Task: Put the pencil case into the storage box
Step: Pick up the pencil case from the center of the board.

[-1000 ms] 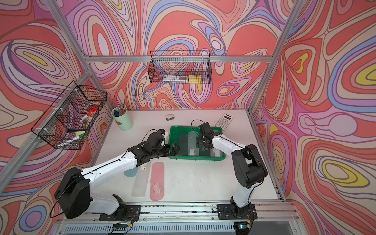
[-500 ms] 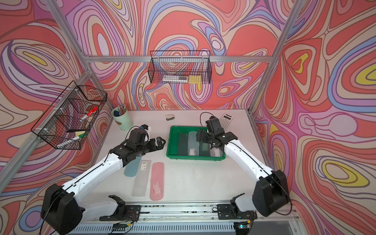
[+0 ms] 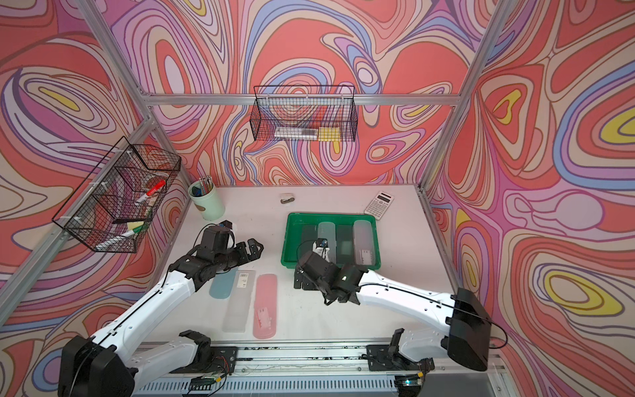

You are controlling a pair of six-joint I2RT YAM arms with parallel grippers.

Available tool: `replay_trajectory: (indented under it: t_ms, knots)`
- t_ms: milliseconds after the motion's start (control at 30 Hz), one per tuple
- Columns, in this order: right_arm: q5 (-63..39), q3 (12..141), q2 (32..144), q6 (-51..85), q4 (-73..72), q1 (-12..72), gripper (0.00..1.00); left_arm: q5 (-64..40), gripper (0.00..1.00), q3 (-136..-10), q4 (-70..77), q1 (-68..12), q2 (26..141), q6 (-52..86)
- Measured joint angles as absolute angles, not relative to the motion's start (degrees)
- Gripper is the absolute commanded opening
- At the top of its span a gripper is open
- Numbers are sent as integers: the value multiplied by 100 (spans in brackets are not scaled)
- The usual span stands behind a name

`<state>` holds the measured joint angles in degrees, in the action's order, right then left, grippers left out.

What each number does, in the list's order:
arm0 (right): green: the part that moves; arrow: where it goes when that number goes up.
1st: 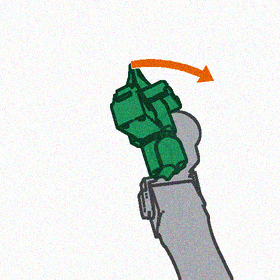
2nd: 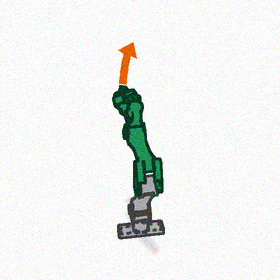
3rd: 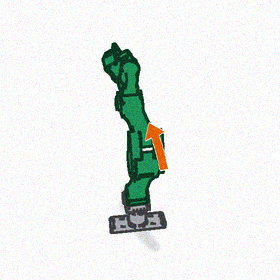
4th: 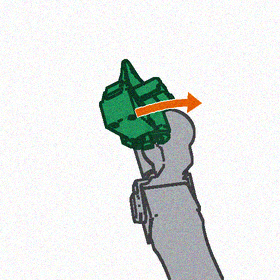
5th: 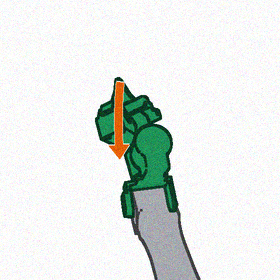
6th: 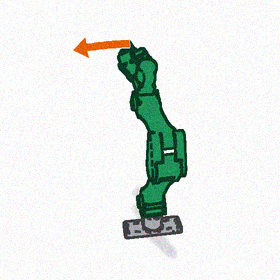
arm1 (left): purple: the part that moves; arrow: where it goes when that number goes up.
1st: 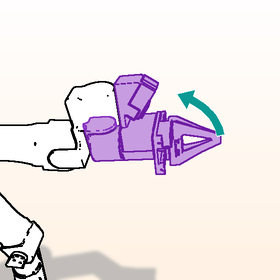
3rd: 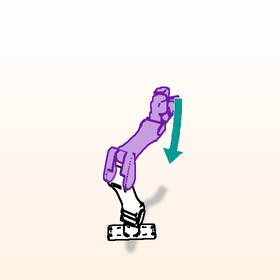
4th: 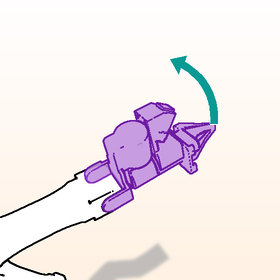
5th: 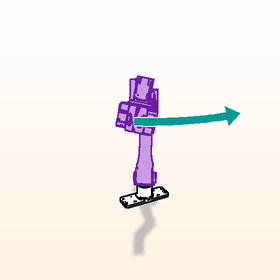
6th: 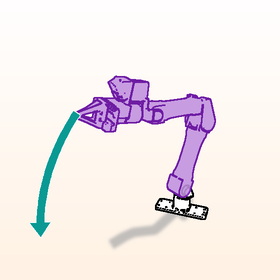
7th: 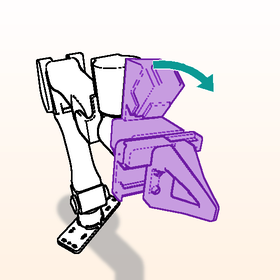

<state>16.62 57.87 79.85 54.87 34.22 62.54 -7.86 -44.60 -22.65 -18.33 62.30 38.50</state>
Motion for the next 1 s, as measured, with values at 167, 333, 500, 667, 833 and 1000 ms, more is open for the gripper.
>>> replay_trajectory:
  t_ms: [167,333,500,667,833,1000]
  knots:
    - [1634,6619,9581,5671,3308,6980,98,-607,99,-4460,-2641,-1678,6095,3885]
    - [1584,7575,10683,5708,3409,7454,98,-456,99,-4244,-2849,-1428,5861,3909]
    - [1544,8239,11340,5708,3828,7701,98,-484,99,-3975,-2902,-1328,5780,4007]
    - [1542,8676,11789,5708,4176,7856,98,-624,99,-3887,-2875,-1319,5780,4104]
    - [1544,8949,12073,5706,4532,7924,98,-773,99,-3802,-2794,-1319,5787,4178]
    - [1553,8943,12140,5710,4762,7922,98,-808,99,-3771,-2790,-1319,5784,4187]
